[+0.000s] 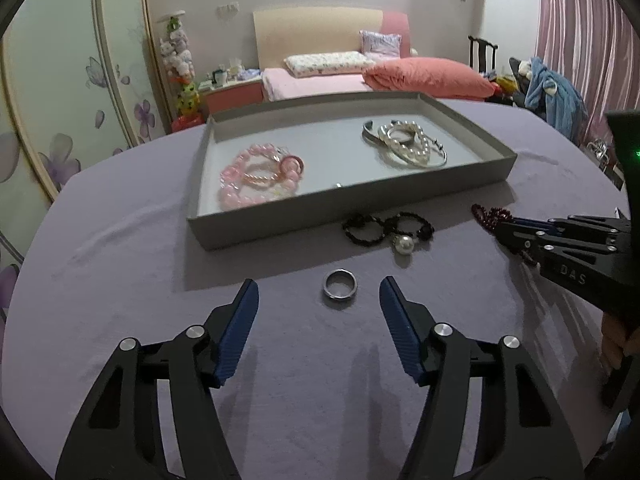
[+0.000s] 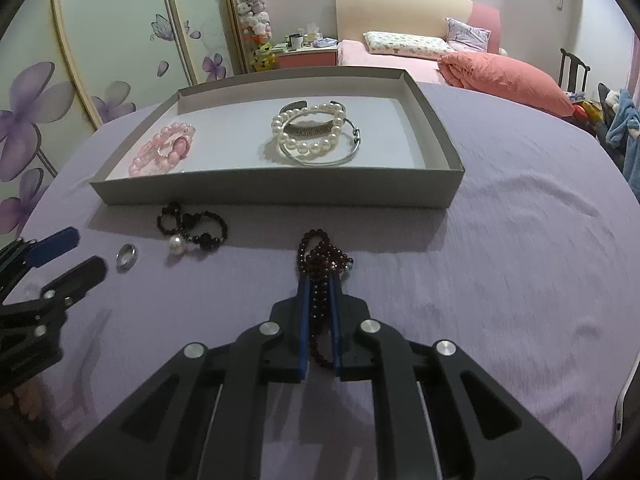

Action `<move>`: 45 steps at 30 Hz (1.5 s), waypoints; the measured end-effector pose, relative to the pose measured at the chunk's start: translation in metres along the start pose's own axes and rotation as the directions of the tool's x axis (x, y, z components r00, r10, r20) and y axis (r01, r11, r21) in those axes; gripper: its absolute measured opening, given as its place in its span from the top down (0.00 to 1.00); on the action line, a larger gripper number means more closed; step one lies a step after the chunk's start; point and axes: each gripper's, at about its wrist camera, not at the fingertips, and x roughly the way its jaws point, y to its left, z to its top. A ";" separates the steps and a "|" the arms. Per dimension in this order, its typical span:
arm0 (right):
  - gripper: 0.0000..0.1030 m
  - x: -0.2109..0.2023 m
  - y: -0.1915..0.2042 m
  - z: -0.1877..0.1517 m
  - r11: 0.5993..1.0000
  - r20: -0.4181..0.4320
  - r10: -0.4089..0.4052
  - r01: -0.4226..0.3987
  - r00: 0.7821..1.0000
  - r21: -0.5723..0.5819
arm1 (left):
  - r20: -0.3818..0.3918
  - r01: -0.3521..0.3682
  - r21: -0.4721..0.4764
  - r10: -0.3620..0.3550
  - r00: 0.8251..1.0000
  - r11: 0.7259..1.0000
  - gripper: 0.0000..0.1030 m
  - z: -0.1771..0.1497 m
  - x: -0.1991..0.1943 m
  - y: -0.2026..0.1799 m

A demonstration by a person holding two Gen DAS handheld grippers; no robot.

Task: Organize jewelry
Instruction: 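Grasp the silver ring with the left tool while the right tool grasps the dark red beaded necklace, then carry the ring with the left tool while the right tool carries the necklace over the tray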

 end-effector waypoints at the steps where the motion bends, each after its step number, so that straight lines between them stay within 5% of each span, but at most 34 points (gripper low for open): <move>1: 0.90 0.000 0.000 0.000 1.000 0.000 -0.002 0.002 1.000 -0.001 | -0.007 -0.001 0.003 0.001 1.000 1.000 0.41 0.000 0.002 -0.001; 11: 0.90 0.001 0.002 0.001 1.000 0.000 0.001 -0.001 1.000 0.002 | -0.076 -0.033 -0.025 0.031 0.997 0.999 0.63 0.007 0.024 -0.007; 13: 0.90 0.001 0.001 0.001 1.000 0.000 0.000 0.000 1.000 0.004 | -0.075 -0.031 -0.036 0.028 0.997 0.999 0.77 0.008 0.024 -0.006; 23: 0.90 0.000 0.010 -0.003 1.000 -0.001 0.013 -0.013 1.000 -0.022 | -0.081 -0.083 -0.062 0.078 0.994 0.995 0.78 -0.006 0.012 0.016; 45: 0.90 -0.001 0.008 -0.003 1.000 -0.002 0.027 -0.027 1.000 -0.007 | -0.083 -0.075 -0.094 0.068 0.994 0.993 0.77 -0.007 0.011 0.022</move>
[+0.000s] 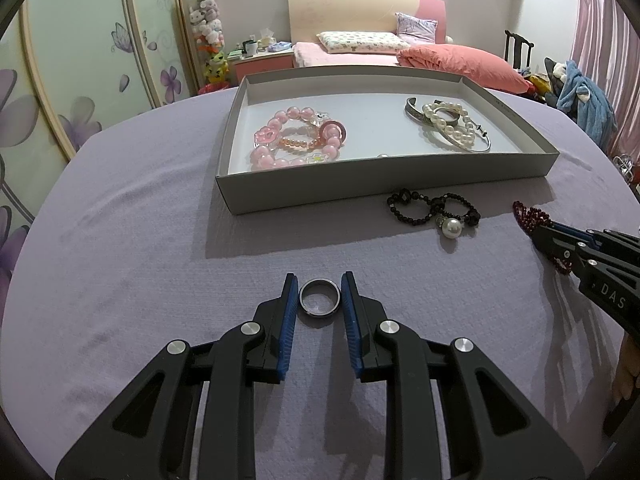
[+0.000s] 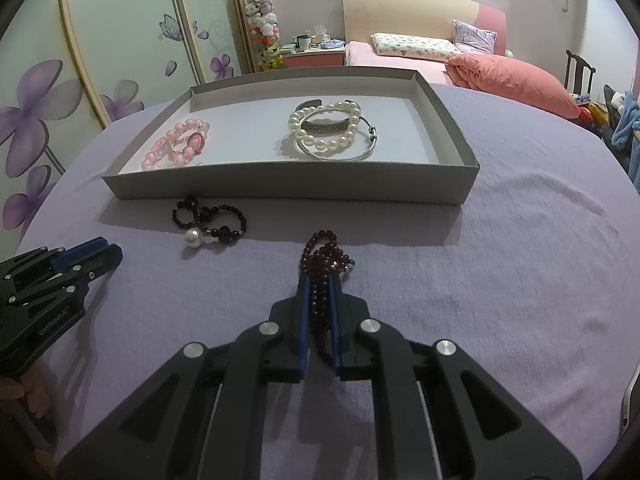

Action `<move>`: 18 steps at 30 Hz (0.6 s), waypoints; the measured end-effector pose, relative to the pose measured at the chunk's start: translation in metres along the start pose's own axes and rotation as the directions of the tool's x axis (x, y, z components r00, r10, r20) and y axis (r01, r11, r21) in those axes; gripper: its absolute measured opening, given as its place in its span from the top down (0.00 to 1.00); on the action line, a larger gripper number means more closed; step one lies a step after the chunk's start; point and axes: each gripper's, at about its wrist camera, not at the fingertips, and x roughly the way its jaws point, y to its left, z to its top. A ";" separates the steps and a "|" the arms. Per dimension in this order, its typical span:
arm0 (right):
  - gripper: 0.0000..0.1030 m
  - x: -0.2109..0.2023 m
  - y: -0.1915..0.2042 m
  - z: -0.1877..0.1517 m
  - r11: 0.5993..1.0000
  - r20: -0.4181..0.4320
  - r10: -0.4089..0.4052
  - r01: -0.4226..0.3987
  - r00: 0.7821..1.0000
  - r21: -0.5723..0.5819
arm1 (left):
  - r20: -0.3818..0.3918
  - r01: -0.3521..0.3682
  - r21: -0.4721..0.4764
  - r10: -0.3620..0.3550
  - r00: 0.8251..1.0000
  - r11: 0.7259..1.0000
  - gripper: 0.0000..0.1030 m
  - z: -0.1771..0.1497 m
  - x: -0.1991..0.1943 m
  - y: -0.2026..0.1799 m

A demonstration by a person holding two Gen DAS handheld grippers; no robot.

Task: Organize jewelry
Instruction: 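Carry the ring with the left tool while the right tool carries the necklace over the tray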

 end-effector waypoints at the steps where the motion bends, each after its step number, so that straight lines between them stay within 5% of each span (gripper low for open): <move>1: 0.90 0.000 0.000 0.000 1.000 0.000 0.000 0.000 1.000 0.000 | 0.000 0.000 0.000 0.000 1.000 1.000 0.77 0.000 0.000 0.000; 9: 0.91 -0.004 -0.005 -0.001 0.997 0.013 0.055 -0.056 0.998 0.044 | 0.006 0.024 -0.044 -0.023 1.000 0.999 0.78 0.000 -0.002 0.011; 18: 0.91 -0.050 -0.002 0.013 0.988 0.189 0.112 -0.130 0.976 0.089 | 0.118 0.049 -0.109 -0.036 0.992 0.993 0.78 0.000 -0.030 0.024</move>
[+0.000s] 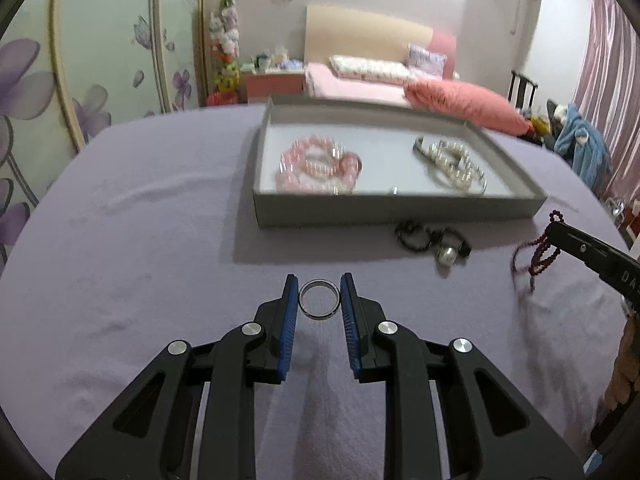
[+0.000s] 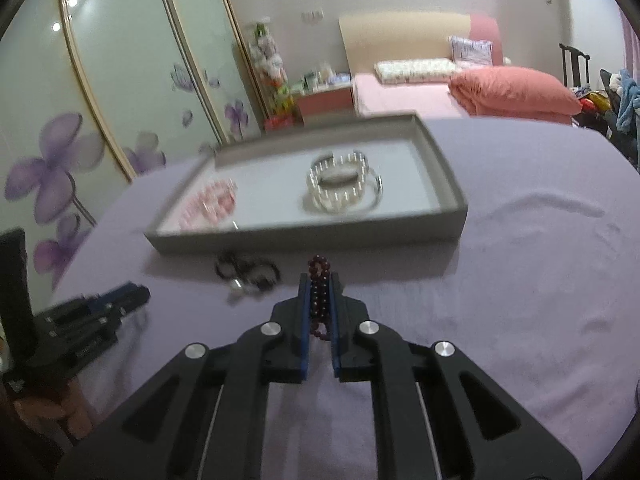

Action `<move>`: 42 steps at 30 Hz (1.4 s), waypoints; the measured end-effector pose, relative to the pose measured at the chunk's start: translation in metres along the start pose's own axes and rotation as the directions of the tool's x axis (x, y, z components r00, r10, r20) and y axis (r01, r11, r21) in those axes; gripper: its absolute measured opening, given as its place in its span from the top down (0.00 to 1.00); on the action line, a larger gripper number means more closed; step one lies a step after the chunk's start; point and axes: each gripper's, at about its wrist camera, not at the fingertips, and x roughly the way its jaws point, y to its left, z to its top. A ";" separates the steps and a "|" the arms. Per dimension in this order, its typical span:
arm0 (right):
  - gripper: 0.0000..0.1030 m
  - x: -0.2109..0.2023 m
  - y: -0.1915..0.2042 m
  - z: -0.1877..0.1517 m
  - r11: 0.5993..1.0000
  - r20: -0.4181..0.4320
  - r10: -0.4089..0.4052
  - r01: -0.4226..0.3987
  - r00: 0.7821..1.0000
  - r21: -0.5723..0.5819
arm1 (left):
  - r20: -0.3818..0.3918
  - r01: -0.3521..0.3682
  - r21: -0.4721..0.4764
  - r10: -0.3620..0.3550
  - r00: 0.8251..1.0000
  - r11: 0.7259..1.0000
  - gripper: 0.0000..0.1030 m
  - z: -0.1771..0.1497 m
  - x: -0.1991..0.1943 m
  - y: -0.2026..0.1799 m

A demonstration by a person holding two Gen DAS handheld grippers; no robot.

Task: Organize jewelry
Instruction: 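Carry the ring with the left tool while the right tool carries the necklace over the tray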

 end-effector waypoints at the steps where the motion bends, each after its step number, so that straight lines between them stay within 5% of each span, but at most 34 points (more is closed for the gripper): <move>1: 0.91 -0.003 0.001 0.004 1.000 0.014 0.006 -0.006 1.000 0.003 | 0.019 0.001 -0.003 0.000 1.000 1.000 0.78 0.001 -0.004 0.000; 8: 0.91 -0.038 0.017 0.022 0.999 0.169 0.038 -0.037 0.985 -0.009 | 0.207 -0.016 -0.001 0.016 0.978 1.000 0.78 0.015 -0.039 -0.009; 17: 0.91 -0.074 0.042 0.033 0.998 0.349 0.022 0.000 0.937 -0.063 | 0.389 -0.063 0.033 0.045 0.920 0.997 0.78 0.023 -0.071 -0.028; 28: 0.91 -0.085 0.059 0.031 0.985 0.485 -0.055 0.128 0.873 -0.119 | 0.432 -0.081 0.041 0.056 0.900 0.996 0.78 0.028 -0.066 -0.036; 42: 0.91 -0.071 0.054 0.034 0.981 0.482 -0.099 0.168 0.871 -0.101 | 0.441 -0.088 0.047 0.059 0.896 0.995 0.78 0.025 -0.065 -0.038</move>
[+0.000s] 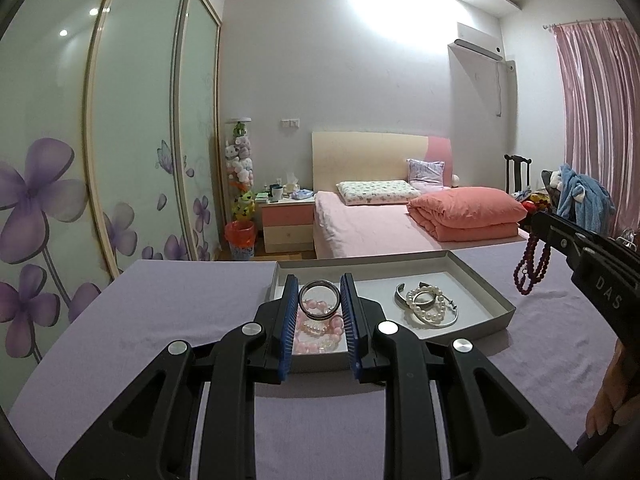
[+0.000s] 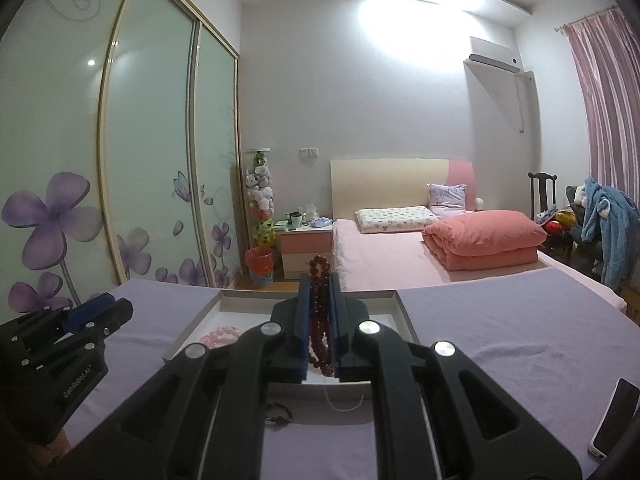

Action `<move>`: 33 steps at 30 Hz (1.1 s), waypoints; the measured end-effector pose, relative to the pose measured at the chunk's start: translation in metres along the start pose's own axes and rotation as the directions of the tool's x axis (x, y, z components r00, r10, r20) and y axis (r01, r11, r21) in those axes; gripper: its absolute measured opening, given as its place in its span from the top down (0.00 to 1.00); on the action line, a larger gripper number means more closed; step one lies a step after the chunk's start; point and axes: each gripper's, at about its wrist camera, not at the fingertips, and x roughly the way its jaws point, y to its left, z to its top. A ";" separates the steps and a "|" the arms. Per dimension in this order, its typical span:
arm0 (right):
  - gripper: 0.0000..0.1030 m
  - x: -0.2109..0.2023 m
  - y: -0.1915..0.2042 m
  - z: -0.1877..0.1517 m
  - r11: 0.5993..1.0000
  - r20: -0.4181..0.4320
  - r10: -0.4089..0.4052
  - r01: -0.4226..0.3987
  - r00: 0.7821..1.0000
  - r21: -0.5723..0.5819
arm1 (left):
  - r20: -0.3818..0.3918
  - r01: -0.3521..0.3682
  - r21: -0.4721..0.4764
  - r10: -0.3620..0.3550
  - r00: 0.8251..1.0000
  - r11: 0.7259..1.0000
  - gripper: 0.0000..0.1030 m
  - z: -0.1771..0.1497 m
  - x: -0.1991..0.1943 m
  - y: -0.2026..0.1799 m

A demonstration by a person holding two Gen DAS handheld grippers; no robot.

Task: Organize jewelry
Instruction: 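Carry the ring with the left tool while the right tool carries the necklace over the tray, then lower both pieces into the grey tray and open both tools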

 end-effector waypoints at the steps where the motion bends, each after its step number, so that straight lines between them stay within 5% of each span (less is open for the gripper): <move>1: 0.91 0.000 0.000 0.000 1.000 -0.001 0.000 0.000 1.000 0.000 | -0.002 0.002 0.001 -0.002 1.000 1.000 0.78 0.000 0.000 0.000; 18: 0.91 0.017 -0.002 0.003 1.000 -0.012 0.020 -0.020 1.000 0.015 | -0.037 0.028 0.005 -0.028 0.999 1.000 0.78 0.011 0.020 0.003; 33: 0.91 0.137 -0.020 -0.001 0.993 -0.207 0.078 -0.057 0.975 0.106 | -0.184 0.076 -0.021 -0.078 0.980 0.997 0.78 0.017 0.117 -0.003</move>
